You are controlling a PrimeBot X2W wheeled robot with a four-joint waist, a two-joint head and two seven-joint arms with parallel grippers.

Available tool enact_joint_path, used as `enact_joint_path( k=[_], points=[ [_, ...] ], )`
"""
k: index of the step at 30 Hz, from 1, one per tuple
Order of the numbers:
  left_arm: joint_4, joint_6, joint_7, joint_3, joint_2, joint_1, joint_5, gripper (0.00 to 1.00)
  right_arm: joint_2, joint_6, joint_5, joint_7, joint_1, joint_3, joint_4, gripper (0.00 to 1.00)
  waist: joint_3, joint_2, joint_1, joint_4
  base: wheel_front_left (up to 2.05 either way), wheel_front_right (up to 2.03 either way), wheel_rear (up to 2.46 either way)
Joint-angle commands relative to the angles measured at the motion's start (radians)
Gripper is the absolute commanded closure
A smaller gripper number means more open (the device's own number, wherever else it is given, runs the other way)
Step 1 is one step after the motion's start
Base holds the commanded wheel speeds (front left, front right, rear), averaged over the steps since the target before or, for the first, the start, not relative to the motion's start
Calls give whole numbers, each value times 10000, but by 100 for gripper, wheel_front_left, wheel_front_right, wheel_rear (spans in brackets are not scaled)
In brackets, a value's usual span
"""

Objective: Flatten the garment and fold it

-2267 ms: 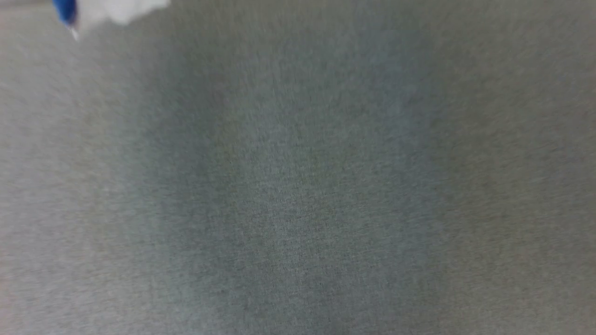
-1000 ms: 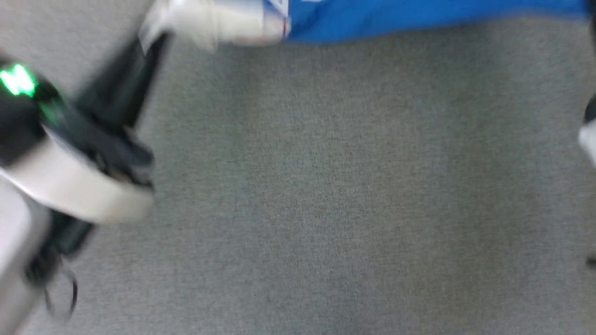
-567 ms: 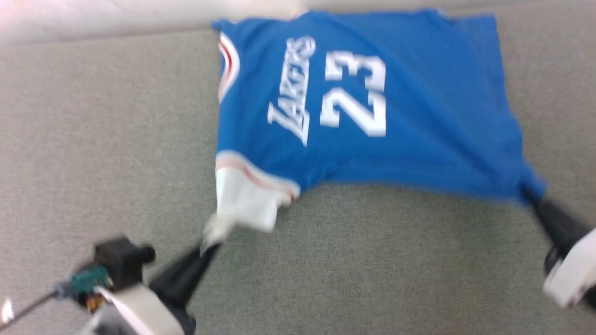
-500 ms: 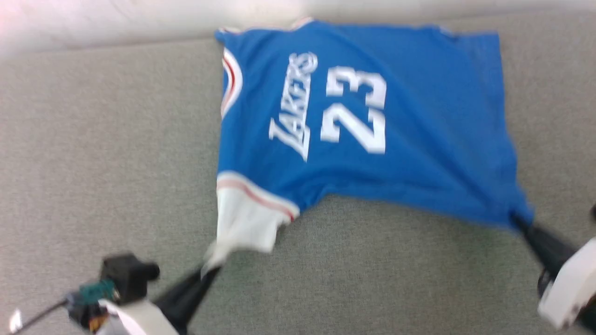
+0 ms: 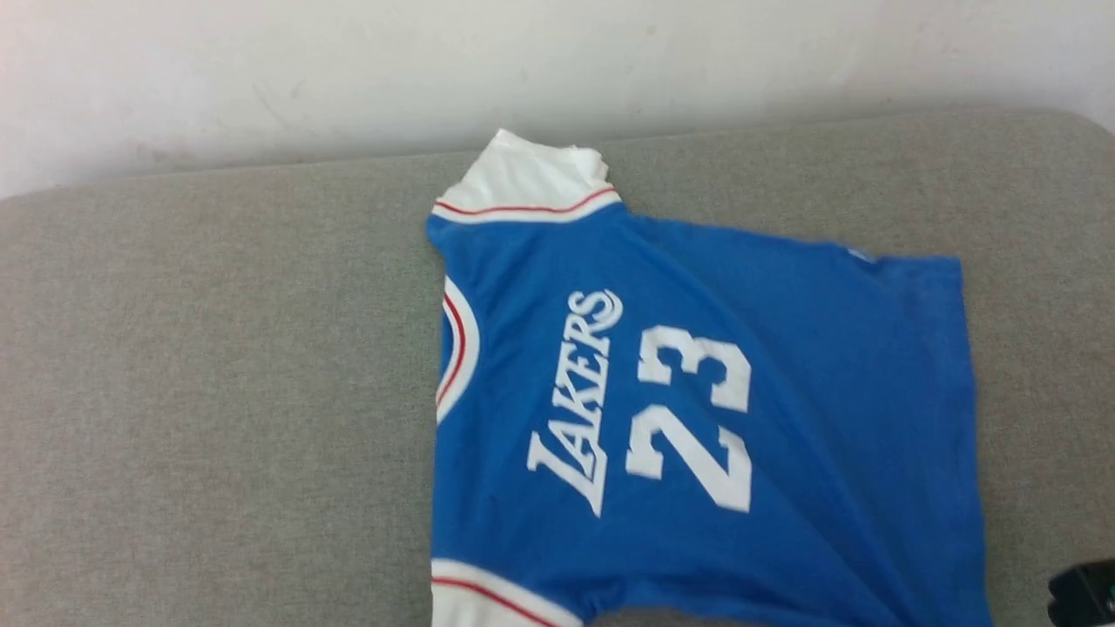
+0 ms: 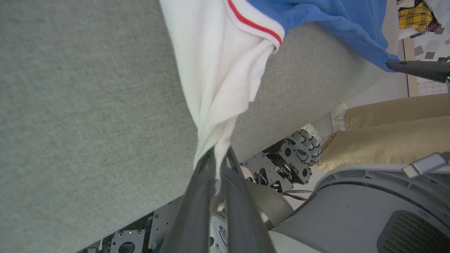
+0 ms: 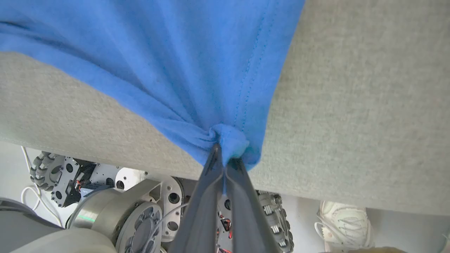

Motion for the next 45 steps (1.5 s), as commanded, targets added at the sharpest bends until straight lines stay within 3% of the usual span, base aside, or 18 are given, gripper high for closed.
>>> enact_joint_path(
  k=[1,4,8,19,25,29,35,40,45],
  points=[
    [-39,-11,80,-69,26,285,-260,100,-54,-7,-31,274,328,-143,91,100,-105,0,1,27,0,0,0],
    [-222,-81,242,-184,208,660,-640,100,135,-7,43,748,773,-448,83,100,-205,0,1,41,0,0,0],
    [-361,6,-348,173,280,723,-604,100,378,-7,35,670,966,-816,-281,100,-295,0,1,102,0,0,0],
    [-560,25,-1440,940,148,-167,340,100,226,-7,-320,-538,-147,-645,-832,100,-252,0,1,-122,0,0,0],
    [-897,116,-2463,1997,125,-1264,1045,100,-48,-7,-280,-1285,-1352,-492,-1356,100,164,0,1,-186,0,0,0],
    [-846,190,-2800,2953,270,-2631,1529,100,-498,-7,-194,-1517,-3175,-329,-1752,100,501,0,1,-285,0,0,0],
    [-174,304,-2491,4099,437,-5713,2510,100,-1400,-7,-495,-1784,-7212,450,-1666,100,1143,0,1,-378,0,0,0],
    [721,-14,-1736,4369,201,-8343,2921,100,-1664,-7,-703,-1855,-10297,1342,-751,100,1750,0,1,-387,0,0,0],
    [2580,-621,-1056,4297,-270,-11964,3927,100,-1309,-7,-1208,-2128,-14022,1929,1322,100,2785,0,1,-416,0,0,0]
  ],
)
